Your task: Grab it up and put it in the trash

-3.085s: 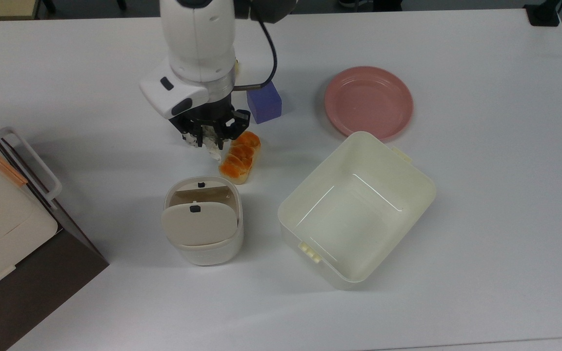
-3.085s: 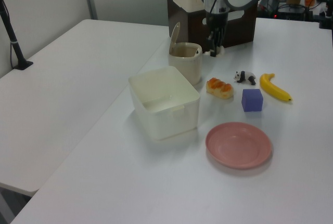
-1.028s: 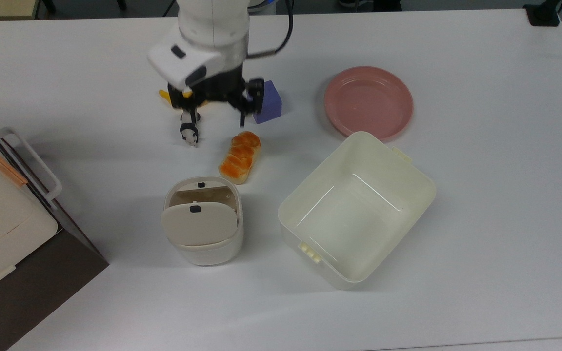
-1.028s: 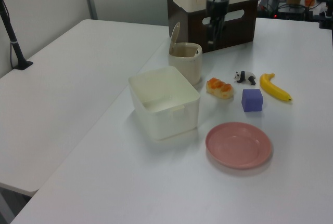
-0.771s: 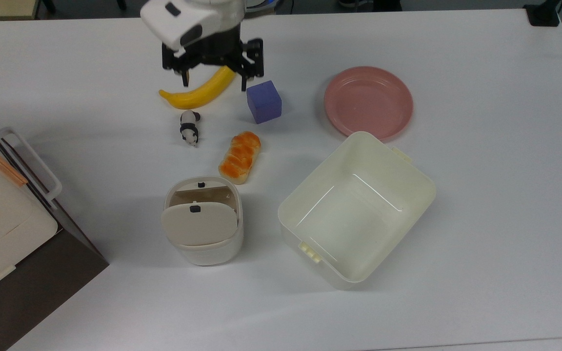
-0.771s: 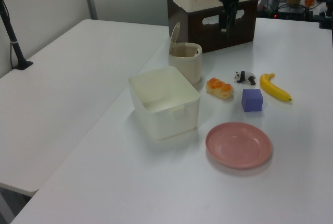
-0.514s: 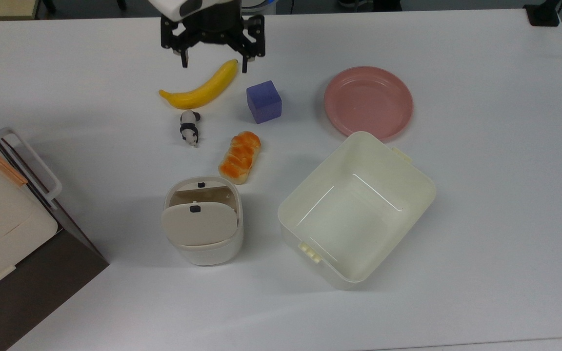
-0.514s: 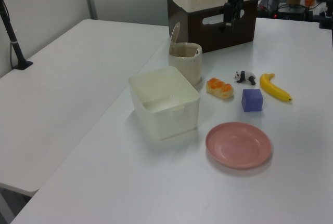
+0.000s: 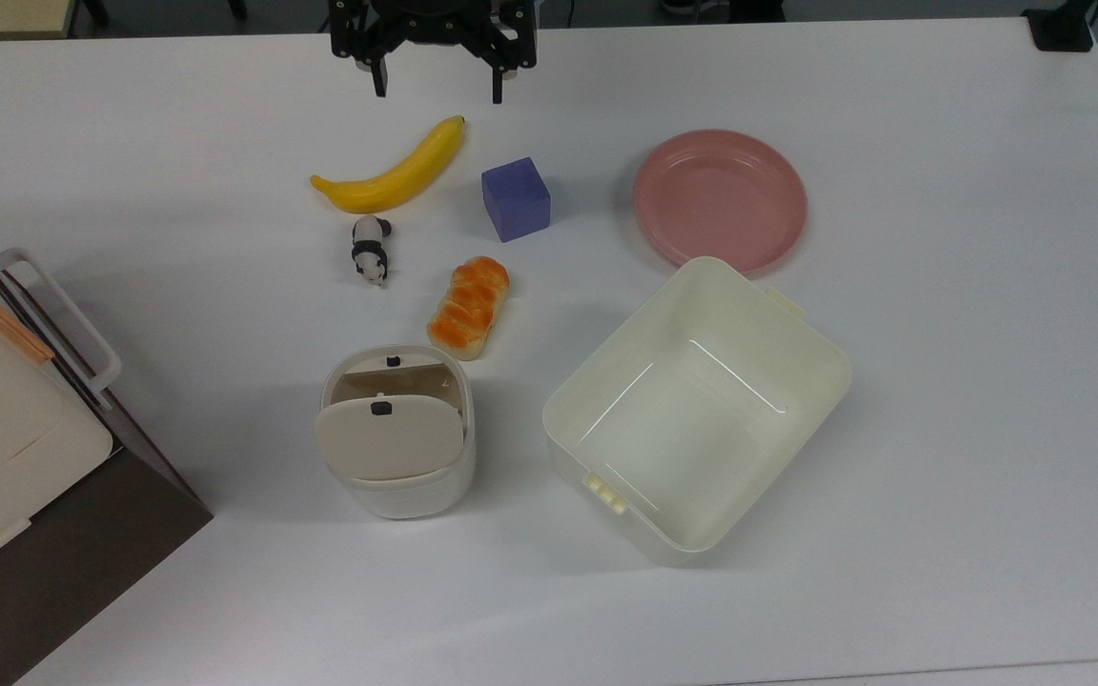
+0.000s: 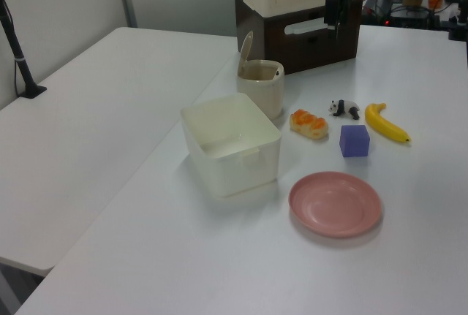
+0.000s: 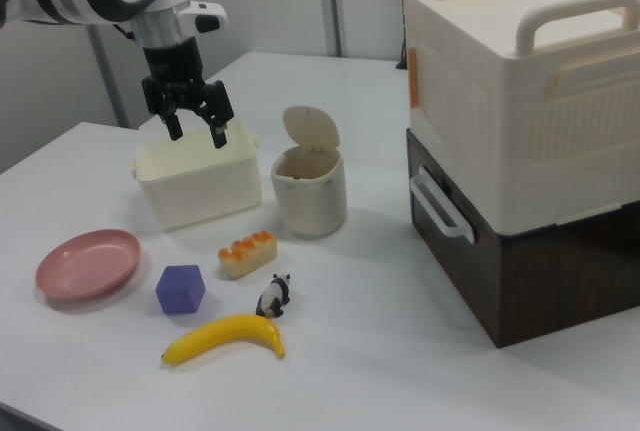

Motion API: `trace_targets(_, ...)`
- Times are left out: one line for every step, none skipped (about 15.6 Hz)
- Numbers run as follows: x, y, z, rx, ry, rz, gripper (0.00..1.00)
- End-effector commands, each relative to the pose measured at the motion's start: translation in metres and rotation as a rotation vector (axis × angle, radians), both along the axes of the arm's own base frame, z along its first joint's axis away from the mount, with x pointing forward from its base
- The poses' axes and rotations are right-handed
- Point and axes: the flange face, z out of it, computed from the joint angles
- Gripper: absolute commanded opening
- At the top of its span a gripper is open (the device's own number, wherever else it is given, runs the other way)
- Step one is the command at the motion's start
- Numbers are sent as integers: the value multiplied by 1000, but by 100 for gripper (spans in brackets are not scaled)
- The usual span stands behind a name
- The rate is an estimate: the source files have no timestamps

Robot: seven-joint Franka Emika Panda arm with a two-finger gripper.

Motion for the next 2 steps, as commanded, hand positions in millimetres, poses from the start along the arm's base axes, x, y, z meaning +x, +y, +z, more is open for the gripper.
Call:
trace_targets(-10, 3, 1, 15, 10, 6, 100)
trace_targets(-9, 3, 1, 15, 9, 6, 100)
